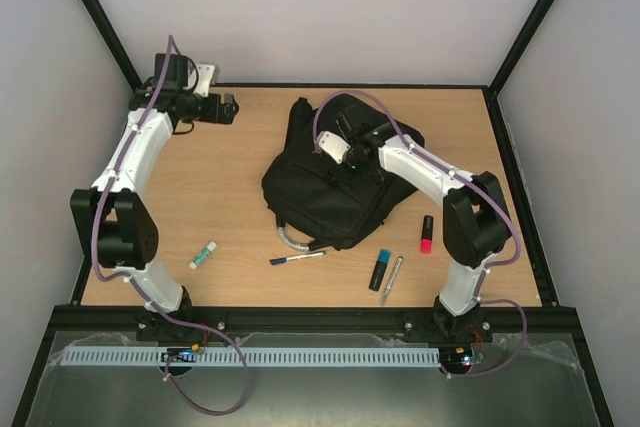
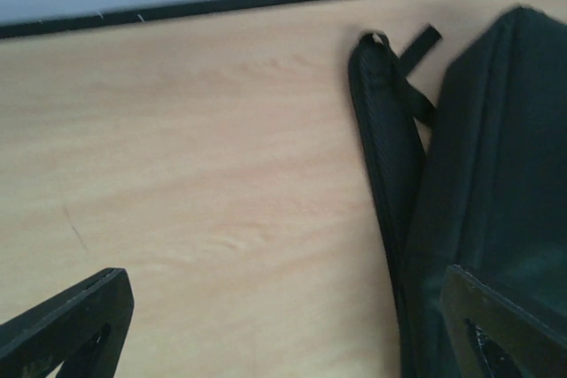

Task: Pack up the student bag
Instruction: Adjust the student bag at the center of the board.

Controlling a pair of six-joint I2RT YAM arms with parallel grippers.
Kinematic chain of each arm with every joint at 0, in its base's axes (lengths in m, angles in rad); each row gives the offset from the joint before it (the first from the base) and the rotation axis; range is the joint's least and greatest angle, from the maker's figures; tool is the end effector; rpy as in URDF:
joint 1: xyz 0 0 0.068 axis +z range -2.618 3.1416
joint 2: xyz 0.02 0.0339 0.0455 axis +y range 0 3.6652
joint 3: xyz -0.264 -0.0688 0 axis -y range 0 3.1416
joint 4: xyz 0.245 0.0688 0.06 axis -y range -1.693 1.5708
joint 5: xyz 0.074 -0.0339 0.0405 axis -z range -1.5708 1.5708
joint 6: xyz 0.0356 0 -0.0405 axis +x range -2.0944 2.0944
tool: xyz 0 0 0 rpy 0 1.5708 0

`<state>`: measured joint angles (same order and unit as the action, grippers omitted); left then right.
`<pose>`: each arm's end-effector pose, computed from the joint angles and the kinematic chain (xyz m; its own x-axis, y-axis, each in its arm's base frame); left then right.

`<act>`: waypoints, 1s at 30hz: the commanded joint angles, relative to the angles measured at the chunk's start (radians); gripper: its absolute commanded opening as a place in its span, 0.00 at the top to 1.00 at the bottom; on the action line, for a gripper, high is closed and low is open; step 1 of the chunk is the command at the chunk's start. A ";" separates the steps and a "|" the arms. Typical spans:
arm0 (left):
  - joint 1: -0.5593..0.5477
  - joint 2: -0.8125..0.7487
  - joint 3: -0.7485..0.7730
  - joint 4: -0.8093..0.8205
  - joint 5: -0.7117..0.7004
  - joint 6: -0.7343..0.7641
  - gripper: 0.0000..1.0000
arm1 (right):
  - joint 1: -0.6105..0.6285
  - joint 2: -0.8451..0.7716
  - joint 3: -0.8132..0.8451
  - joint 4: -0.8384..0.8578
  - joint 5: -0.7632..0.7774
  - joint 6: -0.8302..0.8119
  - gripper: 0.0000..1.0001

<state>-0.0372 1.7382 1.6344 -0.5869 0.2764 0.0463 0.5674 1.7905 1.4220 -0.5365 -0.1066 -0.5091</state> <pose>0.3967 -0.0245 0.3391 -0.6246 0.0678 -0.7780 0.2752 0.9514 -0.1380 0.3313 0.2156 0.2528 -0.2916 -0.7605 -0.5801 -0.8382 0.4953 -0.2280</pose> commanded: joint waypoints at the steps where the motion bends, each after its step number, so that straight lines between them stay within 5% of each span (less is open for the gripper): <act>1: 0.010 -0.109 -0.120 -0.067 0.114 0.051 0.04 | -0.004 0.055 0.053 0.013 0.168 0.030 0.25; 6: -0.017 -0.178 -0.311 -0.025 0.113 0.058 0.06 | -0.004 0.076 0.039 0.069 0.278 0.041 0.27; 14: -0.033 -0.152 -0.359 -0.019 0.200 0.099 0.17 | -0.038 0.148 0.155 0.075 0.331 0.065 0.52; 23: -0.083 -0.111 -0.339 -0.008 0.366 0.102 0.23 | -0.036 0.063 0.191 -0.075 0.010 0.057 0.77; 30: -0.153 0.008 -0.237 -0.007 0.549 0.135 0.39 | -0.037 0.036 0.178 -0.115 -0.113 0.072 0.82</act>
<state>-0.1551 1.6745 1.3193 -0.6044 0.6628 0.1528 0.5285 1.8732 1.5940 -0.5781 -0.1085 -0.4587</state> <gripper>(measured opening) 0.662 0.184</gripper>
